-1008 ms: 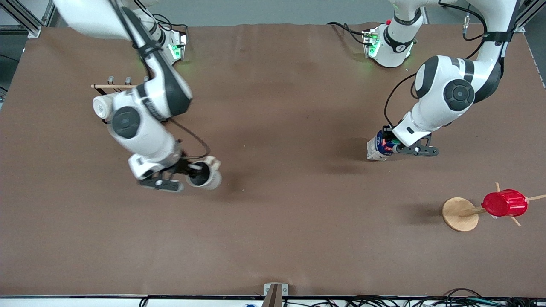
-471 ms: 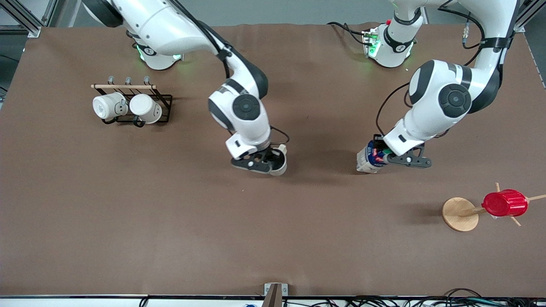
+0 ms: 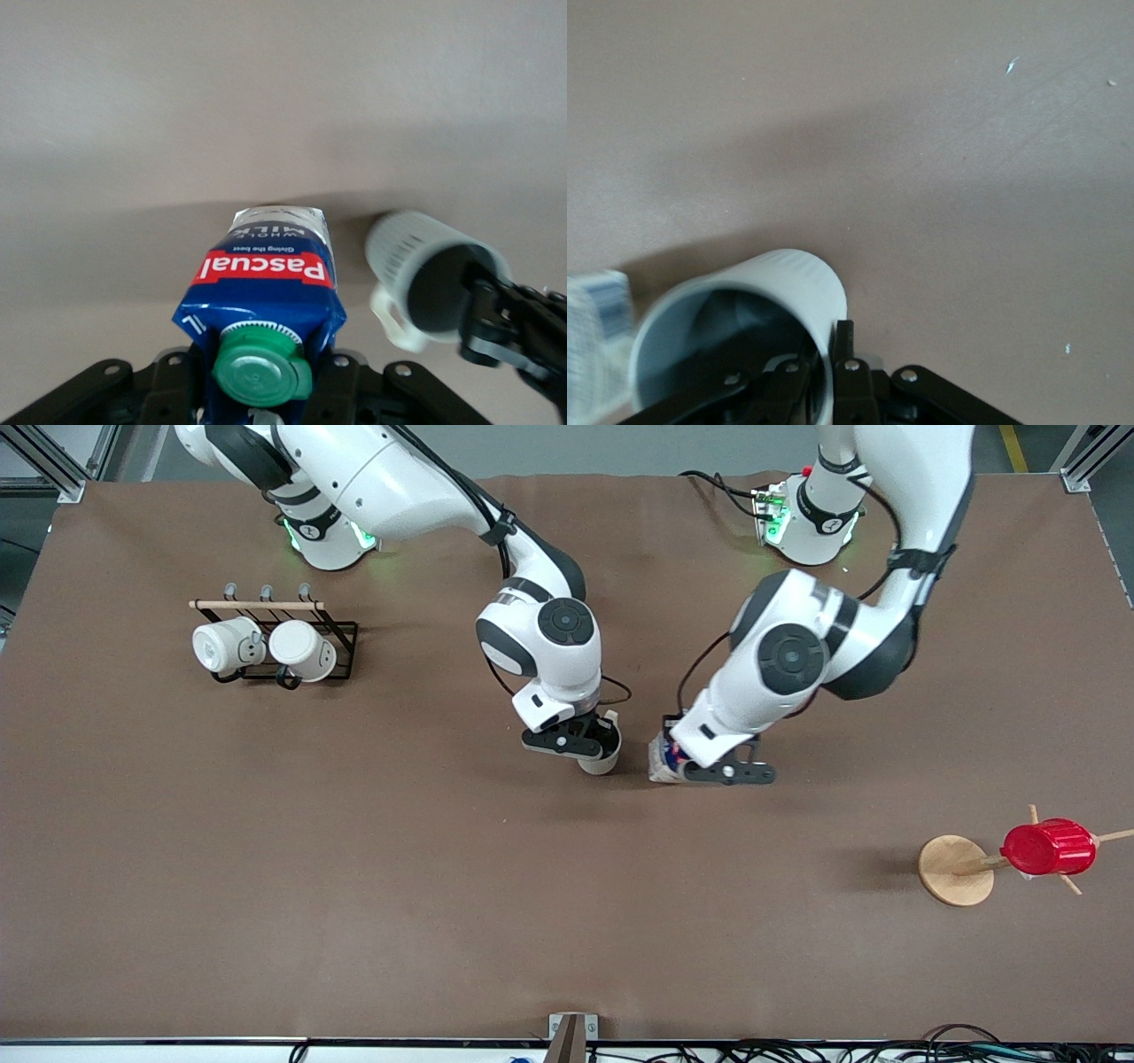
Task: Place cup and milk on table
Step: 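Set the mug down with the right gripper beside the carton, then release, then lower the carton beside the mug and open the left gripper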
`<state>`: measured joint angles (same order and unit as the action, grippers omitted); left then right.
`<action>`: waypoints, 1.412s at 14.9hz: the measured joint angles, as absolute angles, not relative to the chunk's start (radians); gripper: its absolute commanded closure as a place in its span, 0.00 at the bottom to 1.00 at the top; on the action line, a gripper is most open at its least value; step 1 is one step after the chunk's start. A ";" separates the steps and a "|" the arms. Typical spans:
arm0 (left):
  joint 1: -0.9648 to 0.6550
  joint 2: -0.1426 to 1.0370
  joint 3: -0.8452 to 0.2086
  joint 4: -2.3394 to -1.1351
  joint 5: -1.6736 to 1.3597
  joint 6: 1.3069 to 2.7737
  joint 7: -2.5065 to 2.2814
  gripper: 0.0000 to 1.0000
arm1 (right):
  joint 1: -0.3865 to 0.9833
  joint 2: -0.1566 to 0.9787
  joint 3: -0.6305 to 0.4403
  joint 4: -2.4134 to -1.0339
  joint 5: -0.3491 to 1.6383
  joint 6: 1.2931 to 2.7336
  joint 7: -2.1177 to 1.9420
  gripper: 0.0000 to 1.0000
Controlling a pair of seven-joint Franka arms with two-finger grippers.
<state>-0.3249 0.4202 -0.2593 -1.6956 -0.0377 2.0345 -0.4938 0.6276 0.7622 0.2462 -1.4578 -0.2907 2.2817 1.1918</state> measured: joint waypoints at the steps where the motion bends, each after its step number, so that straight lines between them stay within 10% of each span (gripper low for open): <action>1: -0.337 0.430 -0.259 -1.695 -0.038 2.034 -0.504 0.87 | 0.627 0.767 0.245 -1.458 -0.294 2.286 1.192 0.16; 3: -0.348 0.442 -0.259 -1.695 -0.032 2.034 -0.510 0.87 | 0.627 0.771 0.244 -1.458 -0.298 2.287 1.193 0.01; 10: -0.358 0.459 -0.259 -1.688 0.023 2.054 -0.513 0.79 | 0.540 0.620 0.240 -1.406 -0.300 2.024 1.161 0.00; 11: -0.360 0.461 -0.259 -1.687 0.028 2.062 -0.513 0.72 | 0.514 0.572 0.240 -1.405 -0.300 1.971 1.136 0.00; 13: -0.369 0.464 -0.259 -1.685 0.035 2.071 -0.513 0.01 | 0.450 0.478 0.239 -1.405 -0.300 1.895 1.101 0.00; 21: -0.343 0.414 -0.256 -1.647 0.036 2.070 -0.513 0.00 | 0.112 0.216 0.219 -1.407 -0.199 1.708 0.683 0.00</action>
